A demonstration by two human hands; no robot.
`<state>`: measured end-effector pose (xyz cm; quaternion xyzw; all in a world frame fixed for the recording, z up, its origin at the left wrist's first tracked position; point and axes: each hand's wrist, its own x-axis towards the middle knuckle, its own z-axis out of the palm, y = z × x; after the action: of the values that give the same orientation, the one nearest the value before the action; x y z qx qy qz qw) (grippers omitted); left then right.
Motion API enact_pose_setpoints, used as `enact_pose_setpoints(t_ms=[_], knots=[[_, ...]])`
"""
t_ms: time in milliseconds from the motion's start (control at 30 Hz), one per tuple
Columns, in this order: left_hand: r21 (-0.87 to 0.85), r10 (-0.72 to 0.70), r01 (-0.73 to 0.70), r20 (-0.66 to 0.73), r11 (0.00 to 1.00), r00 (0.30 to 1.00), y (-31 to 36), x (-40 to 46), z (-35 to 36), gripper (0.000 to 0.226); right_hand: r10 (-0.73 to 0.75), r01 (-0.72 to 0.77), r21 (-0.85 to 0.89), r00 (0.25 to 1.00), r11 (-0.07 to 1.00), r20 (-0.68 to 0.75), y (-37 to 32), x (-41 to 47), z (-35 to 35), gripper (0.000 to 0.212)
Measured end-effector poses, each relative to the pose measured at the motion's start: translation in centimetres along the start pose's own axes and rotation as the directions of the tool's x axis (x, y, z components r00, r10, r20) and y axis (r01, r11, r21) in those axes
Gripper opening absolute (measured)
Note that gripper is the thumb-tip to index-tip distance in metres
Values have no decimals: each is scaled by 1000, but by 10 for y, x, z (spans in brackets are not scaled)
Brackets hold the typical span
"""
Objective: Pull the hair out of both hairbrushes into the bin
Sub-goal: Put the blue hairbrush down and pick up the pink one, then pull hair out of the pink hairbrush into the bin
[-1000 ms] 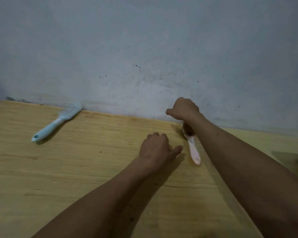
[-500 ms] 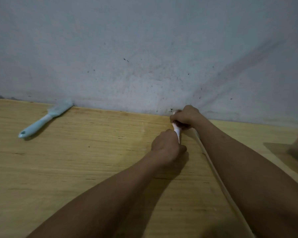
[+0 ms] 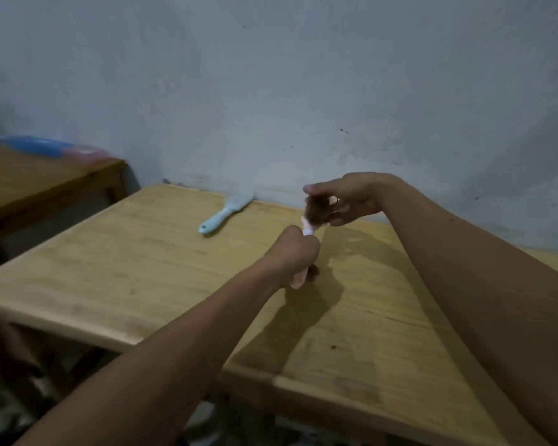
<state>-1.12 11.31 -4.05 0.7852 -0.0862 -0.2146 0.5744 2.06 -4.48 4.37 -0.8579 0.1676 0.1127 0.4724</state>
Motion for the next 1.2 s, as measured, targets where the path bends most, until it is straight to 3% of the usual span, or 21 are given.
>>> enact_pose_setpoints(t_ms=[100,233,400,533,633,767,967,1200], knots=[[-30,5,-8,-98,1000,995,-20,-21,-48,34,-54,46,80,994,996,99,-23,7,25,56],[-87,9,-32,-261,996,965,-42,-54,-111,30,-164,136,125,954,983,250,-60,13,72,42],[-37,-24,8,-453,999,891,-75,-98,-180,52,-243,211,122,880,970,409,-110,24,150,35],[55,-15,60,-597,997,802,-105,-140,-219,63,-245,268,36,807,963,537,-147,21,218,34],[159,3,145,-684,977,729,-127,-172,-239,61,-213,332,-79,751,940,625,-167,12,265,18],[213,26,271,-828,939,561,-163,-223,-264,51,-155,467,-230,650,854,744,-197,-13,336,8],[82,-80,373,-914,924,398,-203,-282,-289,46,-119,600,-275,534,751,837,-220,-49,434,11],[-124,-251,353,-906,927,341,-254,-318,-290,48,-128,616,-220,469,757,874,-194,-61,516,13]])
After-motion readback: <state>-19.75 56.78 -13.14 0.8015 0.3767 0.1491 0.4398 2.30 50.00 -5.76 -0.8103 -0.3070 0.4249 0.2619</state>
